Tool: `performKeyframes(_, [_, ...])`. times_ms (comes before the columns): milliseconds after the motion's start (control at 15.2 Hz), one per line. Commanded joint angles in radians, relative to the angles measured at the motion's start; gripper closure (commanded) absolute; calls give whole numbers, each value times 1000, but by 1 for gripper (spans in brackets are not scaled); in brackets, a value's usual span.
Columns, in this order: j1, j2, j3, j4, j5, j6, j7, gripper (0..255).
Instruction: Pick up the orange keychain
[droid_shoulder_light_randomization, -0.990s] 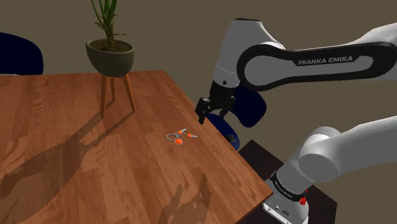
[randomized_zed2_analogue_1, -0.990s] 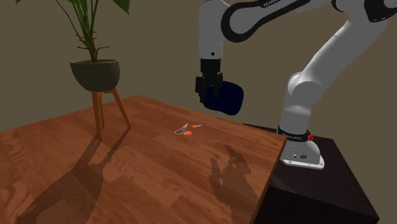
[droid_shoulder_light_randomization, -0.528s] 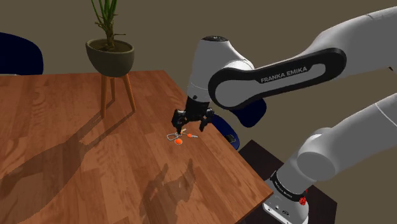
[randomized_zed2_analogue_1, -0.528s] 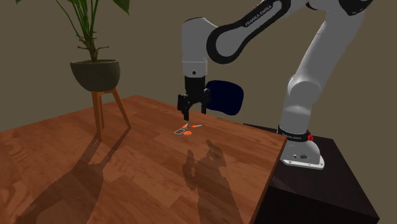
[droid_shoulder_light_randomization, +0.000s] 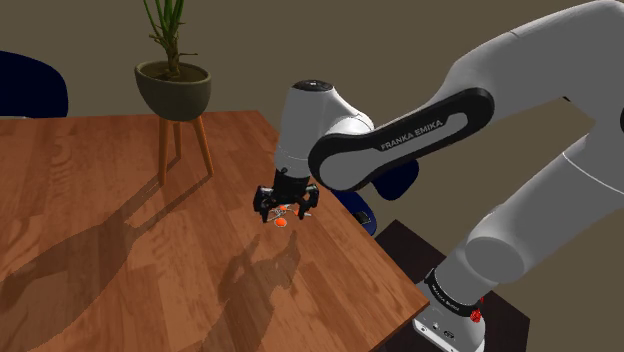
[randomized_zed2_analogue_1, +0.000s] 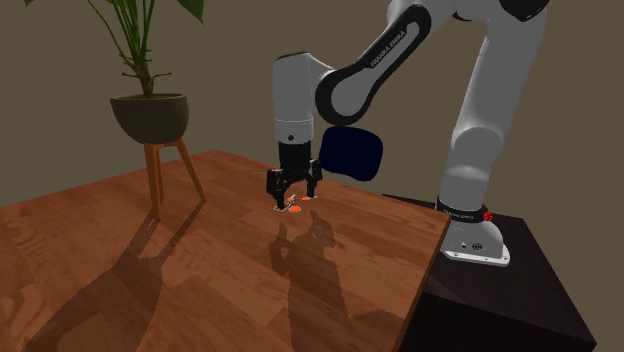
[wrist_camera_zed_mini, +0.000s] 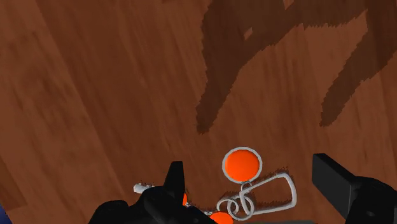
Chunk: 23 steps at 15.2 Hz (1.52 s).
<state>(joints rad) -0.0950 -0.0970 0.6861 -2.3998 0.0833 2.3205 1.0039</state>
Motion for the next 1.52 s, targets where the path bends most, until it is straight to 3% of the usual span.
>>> performKeyframes(0, [-3,27,4,-10,-21,32,15,0])
performKeyframes(198, [-5,46,7,-17,-37,55,27,0])
performKeyframes(264, [-5,45,6,-17,-36,53,26,255])
performKeyframes(858, [-5,46,7,-17,-37,55,27,255])
performKeyframes(1452, [4,-54,-12,33,37,-77,-29,255])
